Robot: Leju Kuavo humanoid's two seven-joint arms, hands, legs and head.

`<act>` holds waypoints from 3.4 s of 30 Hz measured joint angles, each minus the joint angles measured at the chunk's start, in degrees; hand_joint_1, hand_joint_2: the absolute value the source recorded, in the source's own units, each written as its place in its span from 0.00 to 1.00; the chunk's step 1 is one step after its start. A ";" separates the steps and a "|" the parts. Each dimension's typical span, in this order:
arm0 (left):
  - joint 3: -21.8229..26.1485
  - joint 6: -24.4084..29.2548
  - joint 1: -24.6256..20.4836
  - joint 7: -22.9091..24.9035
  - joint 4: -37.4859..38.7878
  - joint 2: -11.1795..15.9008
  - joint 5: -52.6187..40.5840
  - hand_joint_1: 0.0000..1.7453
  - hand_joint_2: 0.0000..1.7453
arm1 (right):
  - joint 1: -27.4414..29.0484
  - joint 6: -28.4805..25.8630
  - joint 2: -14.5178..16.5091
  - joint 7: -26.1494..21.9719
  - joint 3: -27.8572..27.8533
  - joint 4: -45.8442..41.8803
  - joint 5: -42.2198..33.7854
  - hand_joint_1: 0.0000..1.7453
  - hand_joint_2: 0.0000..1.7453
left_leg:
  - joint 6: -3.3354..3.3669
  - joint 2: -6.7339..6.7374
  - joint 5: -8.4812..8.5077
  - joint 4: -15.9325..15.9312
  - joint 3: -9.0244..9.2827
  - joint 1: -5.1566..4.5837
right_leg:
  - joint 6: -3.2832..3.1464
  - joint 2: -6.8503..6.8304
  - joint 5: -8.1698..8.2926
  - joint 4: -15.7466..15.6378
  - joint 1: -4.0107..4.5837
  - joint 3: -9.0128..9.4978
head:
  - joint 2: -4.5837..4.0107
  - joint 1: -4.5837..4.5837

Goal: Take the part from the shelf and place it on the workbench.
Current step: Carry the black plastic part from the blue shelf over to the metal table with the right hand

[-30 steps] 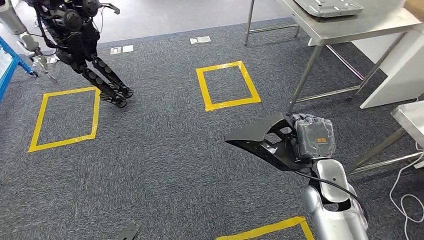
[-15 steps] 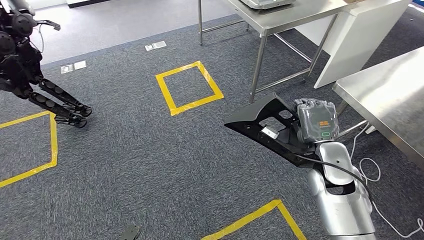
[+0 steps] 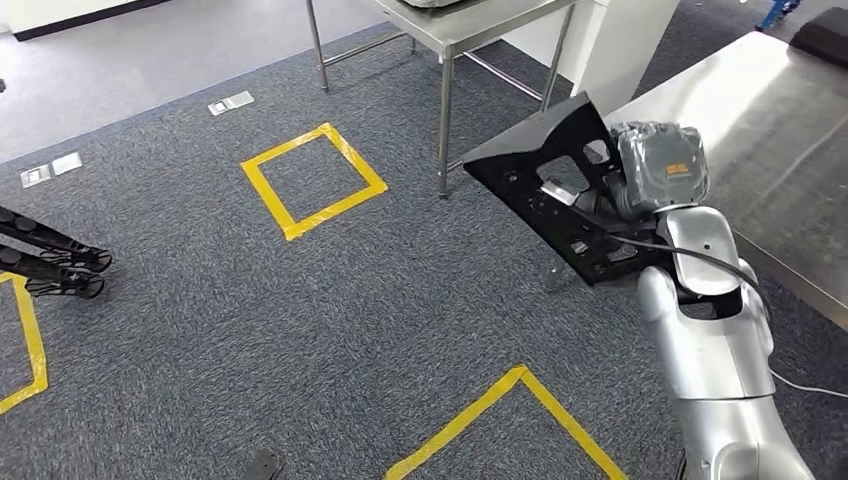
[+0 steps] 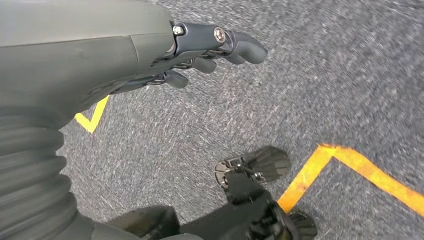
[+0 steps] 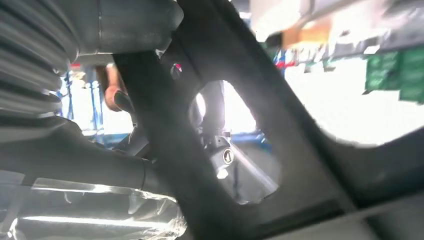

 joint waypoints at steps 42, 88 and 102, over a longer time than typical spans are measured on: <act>1.45 -0.43 -1.19 -0.19 0.14 0.19 -1.33 0.00 1.00 | -17.04 4.47 -3.52 0.63 5.53 11.23 -3.32 0.90 1.00 | -1.94 -5.12 -8.28 16.82 -7.75 0.37 | -4.18 5.45 2.04 -3.43 0.45 1.34 | 0.00 -0.30; 3.11 2.83 -0.24 -1.56 0.24 -6.75 -3.33 0.00 1.00 | -23.61 3.51 -2.36 1.87 11.91 20.43 -2.60 0.90 1.00 | 1.37 -5.01 2.46 0.12 -2.39 0.26 | -2.91 3.80 -4.96 10.74 1.01 -4.99 | 0.00 -0.25; 3.03 1.77 -0.14 -1.51 0.14 -8.76 -3.48 0.00 1.00 | -24.44 2.03 -1.38 2.93 13.19 24.95 -1.09 0.90 1.00 | -1.42 -5.19 -3.22 9.43 -6.57 0.37 | -3.77 3.57 1.31 -3.00 0.22 1.59 | 0.00 -0.16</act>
